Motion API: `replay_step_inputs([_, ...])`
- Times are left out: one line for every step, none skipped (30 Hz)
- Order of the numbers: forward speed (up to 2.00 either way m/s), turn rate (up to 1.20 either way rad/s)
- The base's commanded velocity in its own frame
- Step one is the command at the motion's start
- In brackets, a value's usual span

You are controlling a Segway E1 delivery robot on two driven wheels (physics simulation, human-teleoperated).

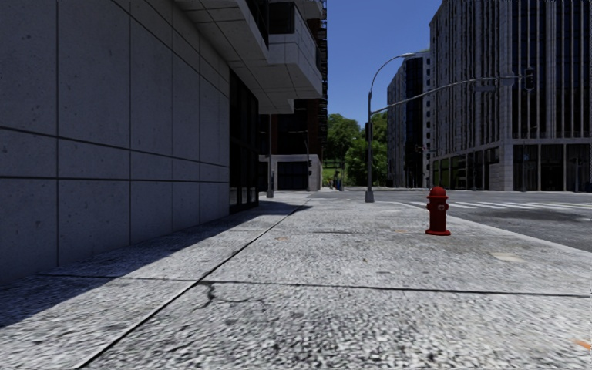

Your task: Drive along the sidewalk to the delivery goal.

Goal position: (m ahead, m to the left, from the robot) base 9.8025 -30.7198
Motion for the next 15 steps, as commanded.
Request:
replay_step_inputs([2.00,0.00])
replay_step_inputs([2.00,0.00])
replay_step_inputs([2.00,0.00])
replay_step_inputs([2.00,0.00])
replay_step_inputs([2.00,0.00])
replay_step_inputs([2.00,0.00])
replay_step_inputs([2.00,0.00])
replay_step_inputs([2.00,0.00])
replay_step_inputs([2.00,0.00])
replay_step_inputs([2.00,0.00])
replay_step_inputs([2.00,0.00])
replay_step_inputs([2.00,0.00])
replay_step_inputs([2.00,0.00])
replay_step_inputs([2.00,0.00])
replay_step_inputs([2.00,0.00])
